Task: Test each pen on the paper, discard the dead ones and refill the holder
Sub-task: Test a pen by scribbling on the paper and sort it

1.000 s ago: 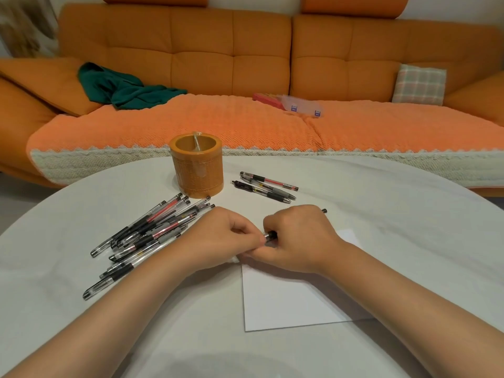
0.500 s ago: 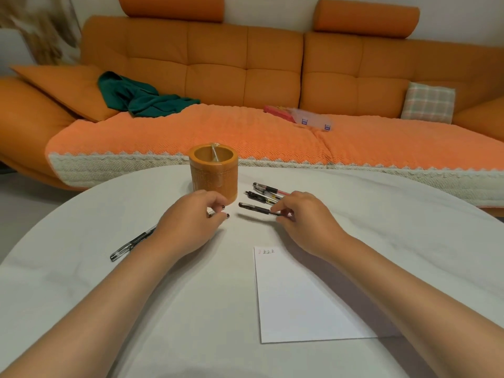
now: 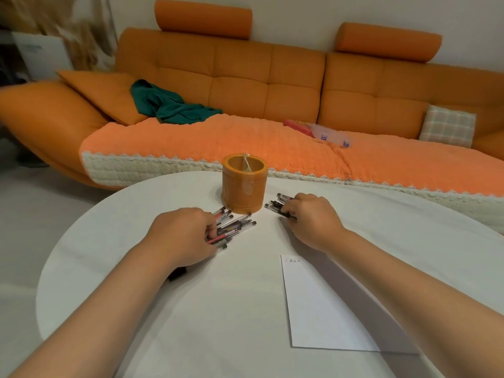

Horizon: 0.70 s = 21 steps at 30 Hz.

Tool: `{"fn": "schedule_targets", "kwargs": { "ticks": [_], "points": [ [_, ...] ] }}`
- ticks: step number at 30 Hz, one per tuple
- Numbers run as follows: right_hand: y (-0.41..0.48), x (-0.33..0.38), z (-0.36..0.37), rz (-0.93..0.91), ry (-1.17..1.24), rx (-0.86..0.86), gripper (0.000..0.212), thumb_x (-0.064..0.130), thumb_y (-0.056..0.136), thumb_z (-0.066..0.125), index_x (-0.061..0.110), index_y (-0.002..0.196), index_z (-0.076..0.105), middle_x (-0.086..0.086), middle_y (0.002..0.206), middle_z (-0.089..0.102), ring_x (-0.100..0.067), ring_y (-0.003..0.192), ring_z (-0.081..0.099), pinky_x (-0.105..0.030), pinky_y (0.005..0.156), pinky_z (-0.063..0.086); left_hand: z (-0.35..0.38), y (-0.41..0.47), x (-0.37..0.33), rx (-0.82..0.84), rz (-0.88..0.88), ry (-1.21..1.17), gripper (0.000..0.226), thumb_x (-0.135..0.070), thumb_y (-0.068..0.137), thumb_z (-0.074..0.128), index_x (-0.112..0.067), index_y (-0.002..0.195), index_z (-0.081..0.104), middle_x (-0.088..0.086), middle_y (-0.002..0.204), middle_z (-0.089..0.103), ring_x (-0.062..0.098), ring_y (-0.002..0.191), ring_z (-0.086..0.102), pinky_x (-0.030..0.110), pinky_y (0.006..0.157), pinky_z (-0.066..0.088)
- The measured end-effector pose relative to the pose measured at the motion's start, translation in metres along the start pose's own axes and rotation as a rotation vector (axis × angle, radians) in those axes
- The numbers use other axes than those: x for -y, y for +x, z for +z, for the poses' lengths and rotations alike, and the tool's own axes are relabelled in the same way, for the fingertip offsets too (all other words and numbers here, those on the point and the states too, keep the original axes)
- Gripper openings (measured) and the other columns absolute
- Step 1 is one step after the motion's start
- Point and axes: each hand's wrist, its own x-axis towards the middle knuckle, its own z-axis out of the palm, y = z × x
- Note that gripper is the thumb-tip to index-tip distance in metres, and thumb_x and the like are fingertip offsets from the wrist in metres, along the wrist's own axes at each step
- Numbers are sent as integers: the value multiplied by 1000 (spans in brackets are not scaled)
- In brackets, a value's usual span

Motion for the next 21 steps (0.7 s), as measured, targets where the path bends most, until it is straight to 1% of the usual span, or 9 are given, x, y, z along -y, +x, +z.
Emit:
{"fn": "schedule_targets", "kwargs": {
  "ticks": [2,4,6,8,10,12,16,18,21],
  "points": [
    [0,21,-2,-78,104,-28,22,19,89,63,24,110,72,0,104,67,-26,99,60,-32,73,39,-1,-3,3,20,-10,3,20,-50,75,68,-35,85,58,-16,83,59,8,84,55,24,58,34],
    [-2,47,-3,-206,246,1,15,20,89,68,23,103,73,2,100,67,-21,96,60,-31,74,43,-2,-6,5,33,-23,11,21,-47,72,70,-34,84,58,-17,82,60,7,83,56,24,58,34],
    [-4,71,-1,-323,337,49,16,22,88,71,24,103,71,4,99,66,-18,95,58,-33,78,47,-3,-8,7,46,-38,17,23,-46,70,71,-33,82,57,-16,82,61,7,82,57,24,58,35],
    [-3,87,6,-395,349,68,25,22,86,70,25,111,68,3,103,66,-20,98,57,-35,81,47,-3,-11,10,65,-49,13,25,-47,69,72,-33,81,55,-15,82,61,7,82,56,25,59,35],
    [-1,97,13,-444,284,46,32,19,86,67,26,118,67,1,107,65,-23,99,56,-39,82,46,-4,-12,12,84,-55,-12,25,-47,71,73,-34,81,54,-15,83,60,8,82,57,26,59,35],
    [1,99,17,-455,222,3,31,16,89,63,27,118,68,1,105,65,-25,98,55,-42,81,43,-4,-13,13,94,-59,-53,25,-46,72,75,-35,82,55,-16,83,60,8,83,56,25,59,35],
    [3,95,15,-440,190,-15,17,23,92,64,24,107,73,0,95,61,-25,95,53,-37,76,33,-4,-14,12,93,-57,-94,22,-41,74,76,-34,87,59,-16,83,61,7,84,57,24,58,34],
    [3,90,13,-432,177,-15,15,22,91,65,22,104,74,-1,93,61,-26,93,53,-38,75,36,-4,-13,10,78,-46,-92,19,-40,76,73,-35,89,60,-16,84,60,8,84,56,24,58,35],
    [-1,77,5,-378,189,-20,14,13,89,65,18,99,73,-3,92,60,-27,88,54,-39,73,42,-6,-10,5,14,-23,-90,13,-43,81,67,-38,92,61,-14,88,60,10,86,55,26,59,36]
  ]
}}
